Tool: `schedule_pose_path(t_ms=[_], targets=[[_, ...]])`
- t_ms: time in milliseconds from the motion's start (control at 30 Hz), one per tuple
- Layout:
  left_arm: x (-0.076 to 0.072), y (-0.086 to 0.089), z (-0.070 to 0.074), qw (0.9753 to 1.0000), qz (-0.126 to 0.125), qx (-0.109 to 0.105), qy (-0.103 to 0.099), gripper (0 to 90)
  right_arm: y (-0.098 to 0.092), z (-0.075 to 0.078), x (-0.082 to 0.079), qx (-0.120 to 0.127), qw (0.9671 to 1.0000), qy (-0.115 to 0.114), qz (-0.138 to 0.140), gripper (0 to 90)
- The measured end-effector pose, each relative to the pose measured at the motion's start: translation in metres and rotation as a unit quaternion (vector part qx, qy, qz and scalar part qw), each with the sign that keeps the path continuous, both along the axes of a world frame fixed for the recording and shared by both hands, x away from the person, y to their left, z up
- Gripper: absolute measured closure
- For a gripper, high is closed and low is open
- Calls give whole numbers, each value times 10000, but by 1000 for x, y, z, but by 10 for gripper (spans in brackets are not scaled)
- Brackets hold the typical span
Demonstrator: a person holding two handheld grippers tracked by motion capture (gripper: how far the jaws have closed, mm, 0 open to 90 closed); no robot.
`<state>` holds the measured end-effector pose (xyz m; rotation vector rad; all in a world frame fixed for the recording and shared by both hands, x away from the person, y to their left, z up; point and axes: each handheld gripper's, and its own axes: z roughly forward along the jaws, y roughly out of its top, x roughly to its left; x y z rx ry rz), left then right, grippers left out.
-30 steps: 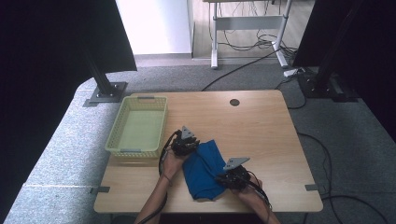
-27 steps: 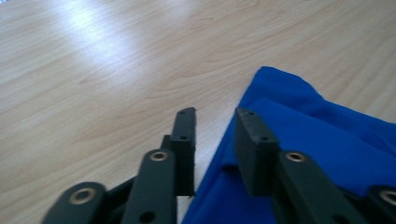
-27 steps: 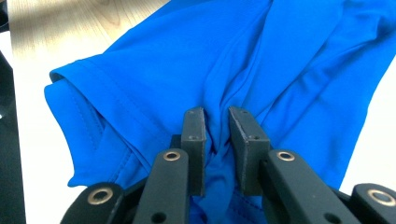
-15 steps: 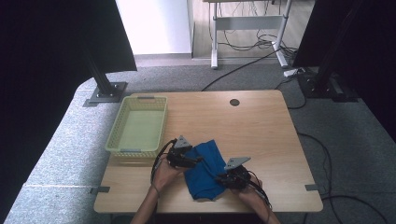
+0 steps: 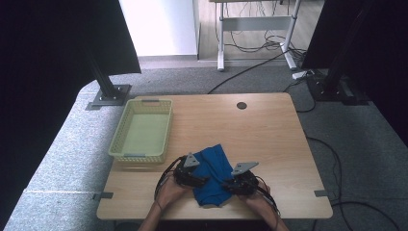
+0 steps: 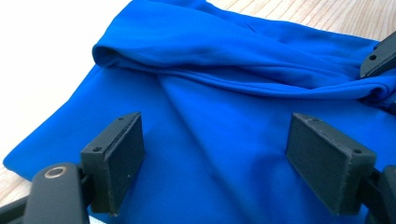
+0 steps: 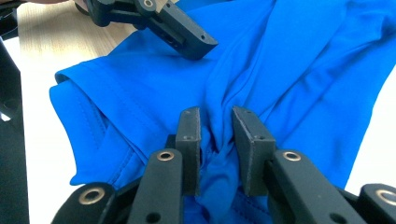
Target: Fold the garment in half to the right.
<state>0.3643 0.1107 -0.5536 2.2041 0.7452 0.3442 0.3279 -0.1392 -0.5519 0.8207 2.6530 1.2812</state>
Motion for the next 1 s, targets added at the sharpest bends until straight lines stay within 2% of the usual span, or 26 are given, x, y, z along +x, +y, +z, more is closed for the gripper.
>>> schedule_pose_path(t_ms=[233,367,467,533,633,800,867,1000], targets=[[0,1,-2,10000,-15,-47,-31,173,-1,7,-3,-113,9999,-10,70,601],[0,1,-2,10000,-56,-23,-18,156,-5,19,0,89,9998,-140,-69,475],[-1,-1,-2,9999,-151,71,-22,98,0,25,5,90,9995,-233,-182,373],[-1,-1,-2,9999,-143,70,-18,96,8,25,9,-32,9992,-333,-208,284],[-1,-1,-3,9999,-126,62,-8,96,22,19,14,-384,9972,-577,-270,175],[-2,-1,-2,9999,-107,67,-12,97,29,2,19,-839,9934,-706,-351,156],[-2,-1,-3,9999,-98,66,-11,97,24,0,20,-739,9940,-680,-429,157],[-2,-1,-2,10000,-74,66,-8,98,9,0,21,-744,9930,-690,-602,165]])
